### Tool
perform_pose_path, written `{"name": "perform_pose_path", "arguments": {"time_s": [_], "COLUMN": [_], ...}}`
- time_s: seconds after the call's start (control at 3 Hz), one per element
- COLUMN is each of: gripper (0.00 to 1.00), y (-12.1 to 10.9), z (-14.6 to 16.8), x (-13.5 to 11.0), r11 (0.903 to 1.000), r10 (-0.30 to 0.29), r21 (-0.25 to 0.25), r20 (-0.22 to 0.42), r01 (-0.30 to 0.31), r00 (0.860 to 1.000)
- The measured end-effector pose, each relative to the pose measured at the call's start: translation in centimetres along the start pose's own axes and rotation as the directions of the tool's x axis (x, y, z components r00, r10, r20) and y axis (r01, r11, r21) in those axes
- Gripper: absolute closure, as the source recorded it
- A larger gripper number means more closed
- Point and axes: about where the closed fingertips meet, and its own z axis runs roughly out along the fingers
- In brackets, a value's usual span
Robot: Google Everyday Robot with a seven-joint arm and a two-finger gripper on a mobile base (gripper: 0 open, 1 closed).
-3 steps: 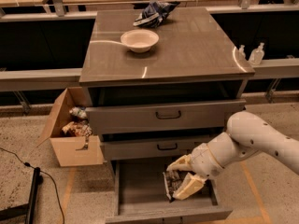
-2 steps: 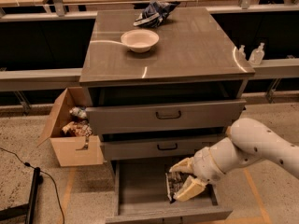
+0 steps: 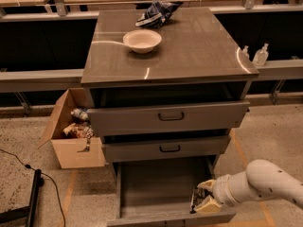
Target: Place rxbar chocolate into bottom drawer
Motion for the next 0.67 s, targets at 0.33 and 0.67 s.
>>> {"name": "perform_pose_path", "arguments": {"time_s": [0.33, 0.67], "gripper": [1.00, 1.00], "y": [-5.2, -11.3], "z": [4.0, 7.3], "x": [4.0, 6.7], "r11": [0.9959, 0.9889], "r10": [0.044, 0.071], "r21": [0.079, 0.131], "r20": [-0.009, 0.003], "r01": [-0.043, -0.071], "r00": [0.999, 0.997]}}
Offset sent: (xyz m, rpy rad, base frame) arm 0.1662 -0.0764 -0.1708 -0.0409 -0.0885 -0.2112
